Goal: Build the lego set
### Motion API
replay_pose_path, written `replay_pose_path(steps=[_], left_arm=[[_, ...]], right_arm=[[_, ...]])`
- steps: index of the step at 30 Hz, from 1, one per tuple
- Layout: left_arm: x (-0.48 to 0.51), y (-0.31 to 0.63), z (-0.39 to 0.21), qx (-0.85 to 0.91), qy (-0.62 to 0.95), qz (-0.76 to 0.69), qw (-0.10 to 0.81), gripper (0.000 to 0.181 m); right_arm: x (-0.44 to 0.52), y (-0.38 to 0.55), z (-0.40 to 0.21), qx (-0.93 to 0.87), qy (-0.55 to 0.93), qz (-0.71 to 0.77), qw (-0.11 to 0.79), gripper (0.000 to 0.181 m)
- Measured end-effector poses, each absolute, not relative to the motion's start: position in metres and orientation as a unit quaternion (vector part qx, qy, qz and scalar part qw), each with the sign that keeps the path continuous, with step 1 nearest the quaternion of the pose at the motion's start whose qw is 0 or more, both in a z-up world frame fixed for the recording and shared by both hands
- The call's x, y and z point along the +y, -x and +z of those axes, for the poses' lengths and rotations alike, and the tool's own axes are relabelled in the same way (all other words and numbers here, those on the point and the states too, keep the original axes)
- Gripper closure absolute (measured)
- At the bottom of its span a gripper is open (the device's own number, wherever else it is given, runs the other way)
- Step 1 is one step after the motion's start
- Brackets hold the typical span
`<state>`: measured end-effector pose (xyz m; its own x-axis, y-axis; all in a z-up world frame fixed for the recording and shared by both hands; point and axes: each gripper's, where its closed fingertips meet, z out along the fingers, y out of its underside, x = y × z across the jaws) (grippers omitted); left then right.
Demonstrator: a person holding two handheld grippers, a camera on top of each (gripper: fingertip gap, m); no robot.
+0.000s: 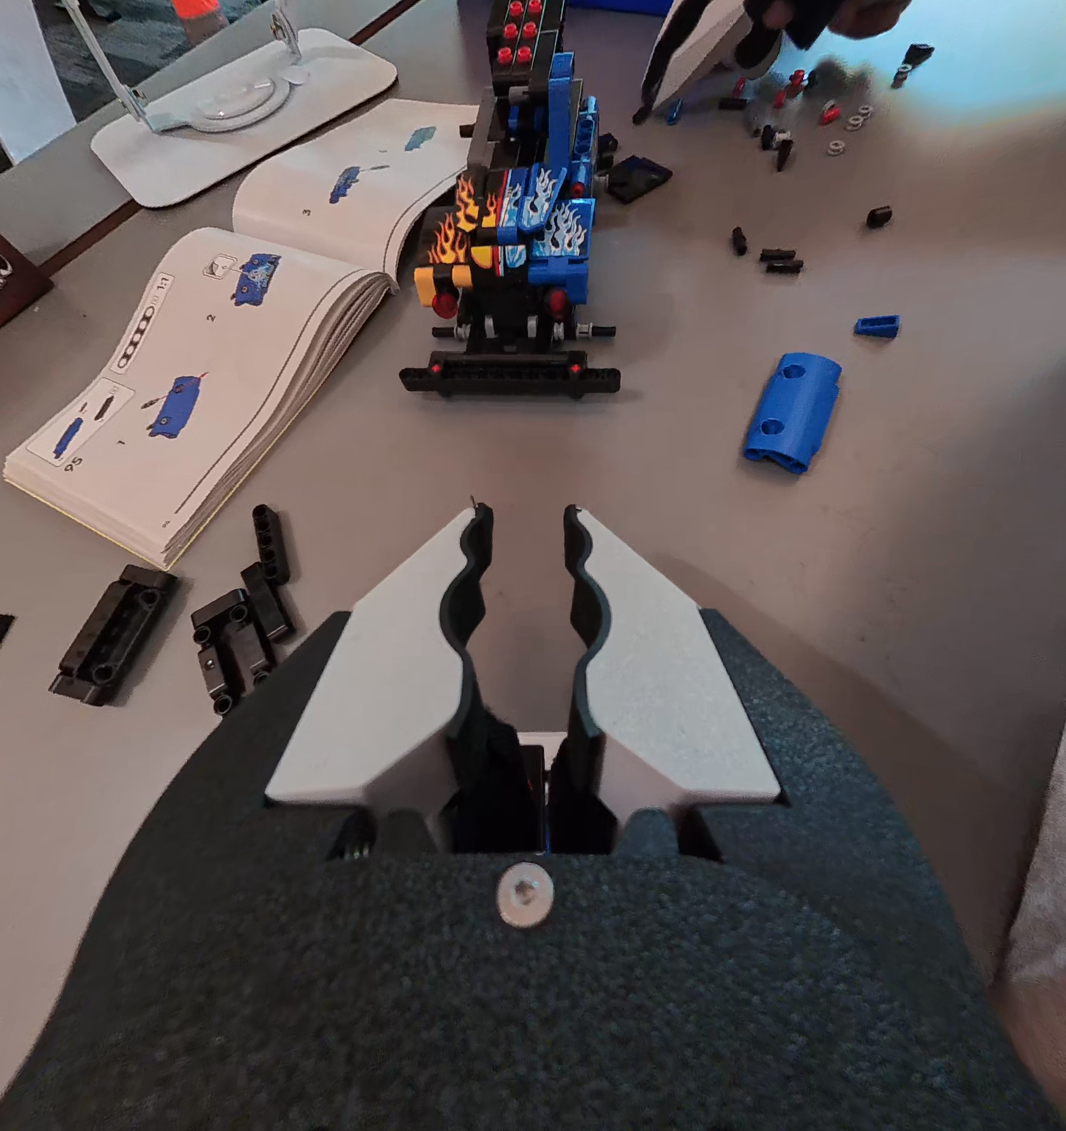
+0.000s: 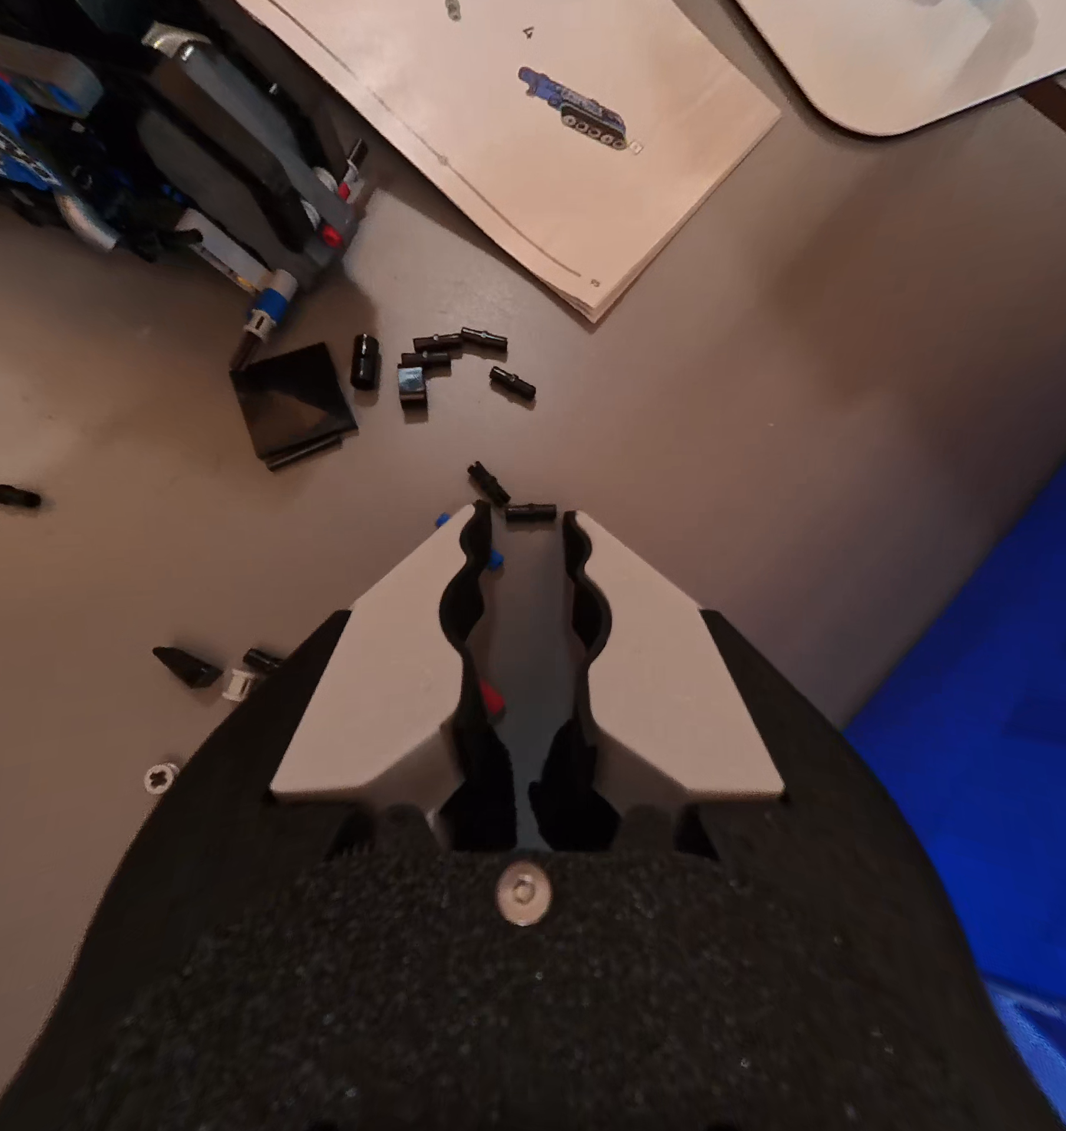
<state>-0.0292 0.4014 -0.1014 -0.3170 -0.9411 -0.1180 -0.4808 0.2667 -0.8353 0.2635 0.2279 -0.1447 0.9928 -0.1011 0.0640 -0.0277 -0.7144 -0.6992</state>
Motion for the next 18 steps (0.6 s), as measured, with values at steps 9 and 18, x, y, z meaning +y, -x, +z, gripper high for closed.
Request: replay_pose_path(steps=[9,18], left_arm=[[0.402,0.027,-0.101,0.731,0.486,-0.356,0.320,0.159],[0.399,0.028,-0.102,0.737,0.481,-0.356,0.315,0.159]], right_arm=[[0.233,-0.244,-0.124,0.017,0.915,-0.024,0.403,0.167],[0.242,-0.066,-0.108,-0.122,0.890,0.114,0.424,0.167]])
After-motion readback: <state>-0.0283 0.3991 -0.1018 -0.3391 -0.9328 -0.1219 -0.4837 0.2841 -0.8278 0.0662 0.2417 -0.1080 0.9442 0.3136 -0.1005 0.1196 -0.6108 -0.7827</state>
